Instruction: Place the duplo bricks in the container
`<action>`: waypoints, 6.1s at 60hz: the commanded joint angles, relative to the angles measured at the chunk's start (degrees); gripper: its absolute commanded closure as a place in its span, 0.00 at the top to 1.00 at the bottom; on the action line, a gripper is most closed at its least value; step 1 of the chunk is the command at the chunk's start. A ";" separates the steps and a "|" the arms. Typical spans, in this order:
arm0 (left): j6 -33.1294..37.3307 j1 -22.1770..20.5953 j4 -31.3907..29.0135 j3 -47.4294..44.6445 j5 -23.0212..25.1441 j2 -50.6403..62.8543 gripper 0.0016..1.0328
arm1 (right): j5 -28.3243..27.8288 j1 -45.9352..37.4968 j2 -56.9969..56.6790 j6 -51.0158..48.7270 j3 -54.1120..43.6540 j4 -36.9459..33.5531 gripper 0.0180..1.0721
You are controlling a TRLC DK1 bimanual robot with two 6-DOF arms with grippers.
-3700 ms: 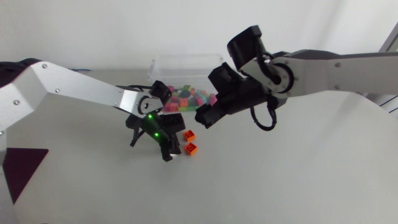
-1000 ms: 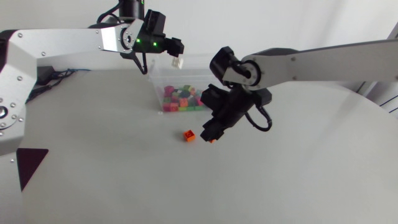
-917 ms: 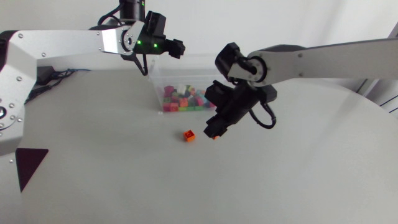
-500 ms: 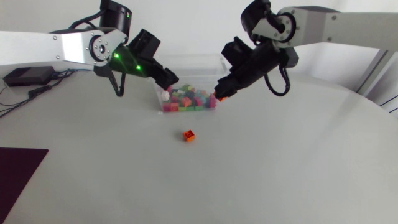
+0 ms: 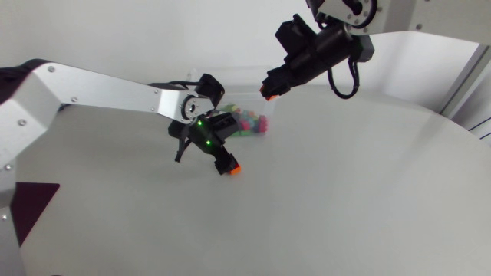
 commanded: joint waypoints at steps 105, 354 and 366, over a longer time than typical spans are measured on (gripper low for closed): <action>1.92 3.23 -9.53 -6.95 1.94 -17.82 0.28 | 1.75 1.25 20.93 7.54 14.75 23.97 0.26; -17.60 23.67 35.45 -64.92 -7.86 -94.42 0.96 | 23.70 -18.42 -88.76 -2.84 -80.38 40.13 0.96; -21.46 24.71 33.95 -69.92 -7.71 -100.60 0.96 | 21.80 -19.48 -92.62 1.71 -85.05 40.23 0.96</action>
